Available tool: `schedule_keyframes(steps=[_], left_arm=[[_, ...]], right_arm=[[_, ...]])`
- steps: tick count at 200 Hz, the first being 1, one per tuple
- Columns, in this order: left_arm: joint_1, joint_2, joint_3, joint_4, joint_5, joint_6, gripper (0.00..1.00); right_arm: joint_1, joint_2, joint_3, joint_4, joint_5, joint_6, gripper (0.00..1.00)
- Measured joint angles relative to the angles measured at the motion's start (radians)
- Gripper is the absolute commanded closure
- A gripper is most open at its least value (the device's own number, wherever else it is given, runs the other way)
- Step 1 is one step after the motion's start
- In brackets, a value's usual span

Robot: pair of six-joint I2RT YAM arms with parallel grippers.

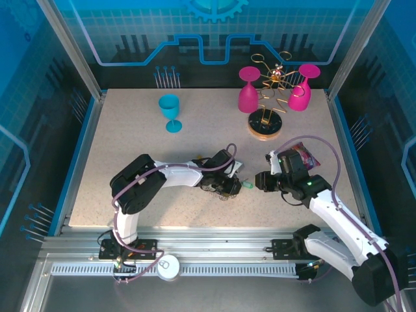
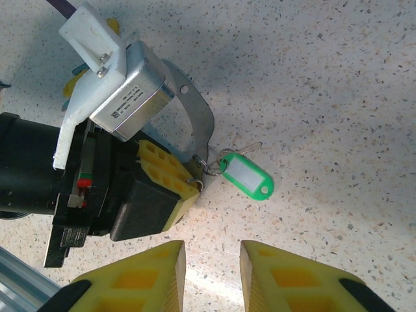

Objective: Put the keys on the keyring

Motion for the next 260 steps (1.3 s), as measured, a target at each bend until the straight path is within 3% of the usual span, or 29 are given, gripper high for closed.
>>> schedule_keyframes(steps=[62,86,120,188,260], left_arm=[[-0.008,-0.001,0.001,-0.003,-0.028,0.031,1.0],[-0.016,-0.037,-0.006,-0.016,-0.056,0.086,1.0],[-0.017,-0.232,-0.054,-0.027,-0.082,0.262,1.0],[0.015,-0.633,-0.2,-0.053,-0.025,0.772,1.0],[0.14,-0.83,-0.286,-0.108,0.115,1.057,1.0]], right_arm=[[0.0,-0.003,0.0,-0.014,-0.003,-0.001,0.72],[-0.002,-0.015,0.0,-0.02,-0.004,-0.012,0.72],[-0.006,-0.039,0.007,-0.021,-0.023,-0.054,0.73],[0.011,-0.039,0.114,0.066,-0.128,-0.207,0.73],[0.238,-0.101,0.034,0.298,-0.187,-0.562,0.74]])
